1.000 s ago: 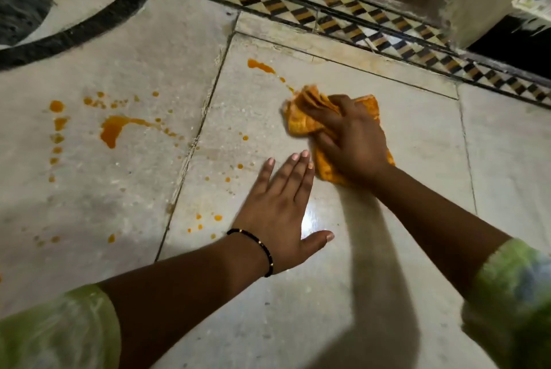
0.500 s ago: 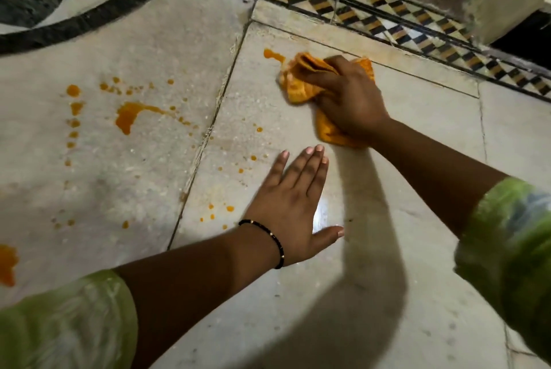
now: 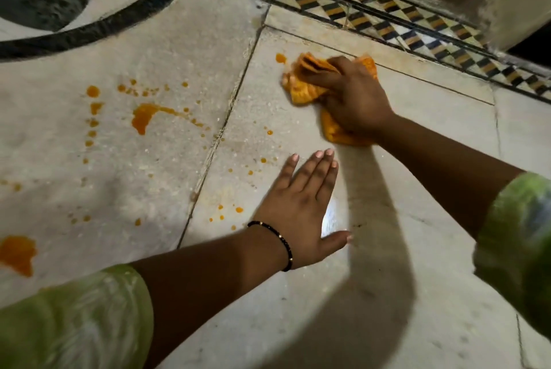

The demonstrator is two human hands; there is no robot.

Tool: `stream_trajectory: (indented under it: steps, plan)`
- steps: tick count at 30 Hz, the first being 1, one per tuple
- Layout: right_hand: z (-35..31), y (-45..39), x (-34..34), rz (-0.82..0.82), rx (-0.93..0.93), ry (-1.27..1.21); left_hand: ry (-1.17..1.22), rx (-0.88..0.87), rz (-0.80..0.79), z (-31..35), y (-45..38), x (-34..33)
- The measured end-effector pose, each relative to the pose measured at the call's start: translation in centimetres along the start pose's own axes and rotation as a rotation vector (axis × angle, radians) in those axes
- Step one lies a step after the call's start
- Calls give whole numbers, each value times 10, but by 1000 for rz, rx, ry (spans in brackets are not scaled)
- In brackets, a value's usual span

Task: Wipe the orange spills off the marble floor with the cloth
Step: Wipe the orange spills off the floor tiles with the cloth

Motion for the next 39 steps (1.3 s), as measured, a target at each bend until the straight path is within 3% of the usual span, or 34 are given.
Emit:
stream_trajectory:
  steps: [3,6,8,11,15,17,20,24,29,34,39]
  plan:
    - [28,30,4,31,-59,-59,4,1,0,1,0,-2]
    - [47,-10,9,35,-299,-10,4,4,0,0,0,0]
    - [38,-50,9,-48,-344,13,5,-7,2,0,-1,1]
    - [0,-82,4,-177,-166,39,1,-14,-14,-1,-2,2]
    - [-5,-34,-2,-261,83,76,0,-7,-21,-2,-2,-1]
    - [25,-11,4,-236,12,73,1,-5,-23,-1,-1,-1]
    - [52,-30,10,-227,-255,136,-1,1,-24,-1,-1,1]
    - [-10,-55,5,-173,-150,94,-12,-2,-38,0,-1,3]
    - [-12,38,-9,-127,-108,-68,-60,13,-79,-2,-3,2]
    - [36,144,-15,9,-500,-160,-118,-31,-124,-7,5,7]
    - [-43,222,-35,60,-572,-97,-56,2,2,-48,85,38]
Point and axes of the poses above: each hand's wrist, its own y-axis away from the middle knuckle, its own x-axis out of the back of the hand, z = x × y, the point moved 8 cm from there along -y, towards the middle knuckle, and after that the axes turned 10 degrees about -z, right-handed, at the moved point
